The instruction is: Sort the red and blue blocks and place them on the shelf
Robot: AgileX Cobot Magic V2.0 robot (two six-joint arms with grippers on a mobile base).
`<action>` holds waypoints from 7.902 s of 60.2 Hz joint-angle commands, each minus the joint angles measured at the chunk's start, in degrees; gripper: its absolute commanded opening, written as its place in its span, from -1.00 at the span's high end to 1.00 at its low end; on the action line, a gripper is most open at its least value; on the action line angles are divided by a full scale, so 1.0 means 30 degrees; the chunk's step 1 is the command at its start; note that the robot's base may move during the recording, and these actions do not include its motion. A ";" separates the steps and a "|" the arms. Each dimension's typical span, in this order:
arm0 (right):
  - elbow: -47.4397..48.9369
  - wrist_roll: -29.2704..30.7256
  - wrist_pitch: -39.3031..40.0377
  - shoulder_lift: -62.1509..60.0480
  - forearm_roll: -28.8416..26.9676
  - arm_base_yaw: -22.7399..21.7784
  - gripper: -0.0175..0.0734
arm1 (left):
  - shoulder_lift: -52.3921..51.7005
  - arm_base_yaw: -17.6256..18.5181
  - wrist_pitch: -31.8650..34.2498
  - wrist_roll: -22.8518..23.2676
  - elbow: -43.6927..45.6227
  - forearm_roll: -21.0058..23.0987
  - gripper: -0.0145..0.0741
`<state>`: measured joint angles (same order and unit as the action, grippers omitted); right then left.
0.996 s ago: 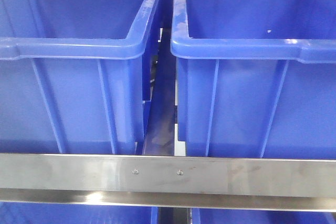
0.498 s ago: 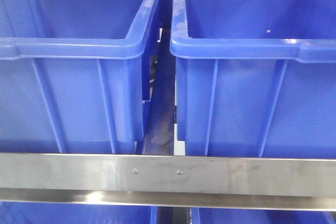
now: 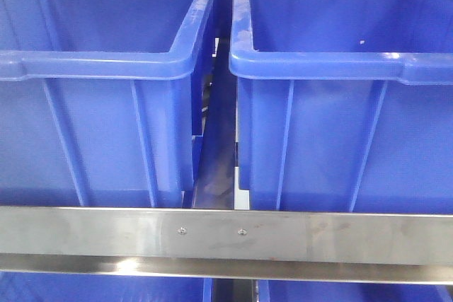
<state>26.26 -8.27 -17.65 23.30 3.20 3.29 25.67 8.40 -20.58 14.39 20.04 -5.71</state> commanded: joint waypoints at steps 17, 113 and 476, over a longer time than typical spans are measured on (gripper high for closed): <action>0.0542 0.0093 0.1724 0.0106 0.0131 -0.0075 0.49 | 0.0052 0.0097 0.1624 0.0005 0.0586 0.0068 0.38; 0.4860 0.0093 0.4446 0.7432 0.0131 -0.0075 0.49 | 0.7057 0.0097 0.2506 0.0005 0.9205 -0.0572 0.38; -0.9335 0.0075 0.5021 -0.8290 -0.0539 -0.0094 0.47 | -0.1377 0.0097 0.2528 -0.0028 -0.0524 -0.0488 0.34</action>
<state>-1.78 -8.27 -7.79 -0.57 1.28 3.29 21.65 8.43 -17.76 14.16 16.75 -7.35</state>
